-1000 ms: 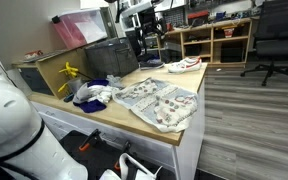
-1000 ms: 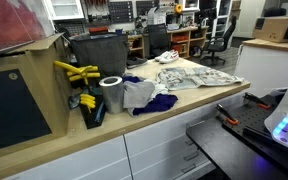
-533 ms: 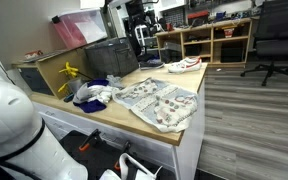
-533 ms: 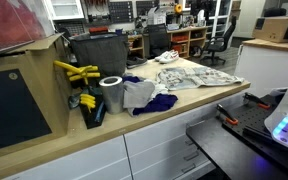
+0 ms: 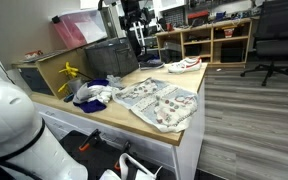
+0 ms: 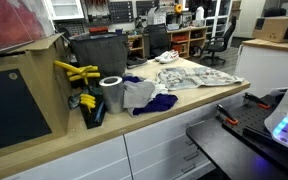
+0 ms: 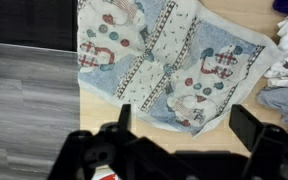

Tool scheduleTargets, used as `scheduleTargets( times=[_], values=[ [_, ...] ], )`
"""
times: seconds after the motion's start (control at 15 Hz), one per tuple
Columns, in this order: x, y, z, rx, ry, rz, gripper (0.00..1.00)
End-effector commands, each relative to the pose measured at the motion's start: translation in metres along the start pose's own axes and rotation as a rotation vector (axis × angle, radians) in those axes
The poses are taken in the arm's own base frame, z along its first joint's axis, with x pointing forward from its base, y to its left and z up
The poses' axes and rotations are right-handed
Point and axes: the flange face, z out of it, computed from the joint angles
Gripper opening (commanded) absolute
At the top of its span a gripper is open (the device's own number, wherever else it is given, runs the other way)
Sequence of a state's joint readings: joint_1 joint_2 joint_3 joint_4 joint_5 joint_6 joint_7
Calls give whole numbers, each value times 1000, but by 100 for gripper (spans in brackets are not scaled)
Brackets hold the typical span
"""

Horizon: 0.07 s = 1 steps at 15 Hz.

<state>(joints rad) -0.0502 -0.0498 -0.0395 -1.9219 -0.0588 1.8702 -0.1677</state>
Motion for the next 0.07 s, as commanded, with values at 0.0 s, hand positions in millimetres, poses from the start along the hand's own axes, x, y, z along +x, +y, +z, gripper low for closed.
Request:
scheduleTargets(
  times=[0.0],
  values=[
    [0, 0, -1, 0, -1, 0, 100]
  ],
)
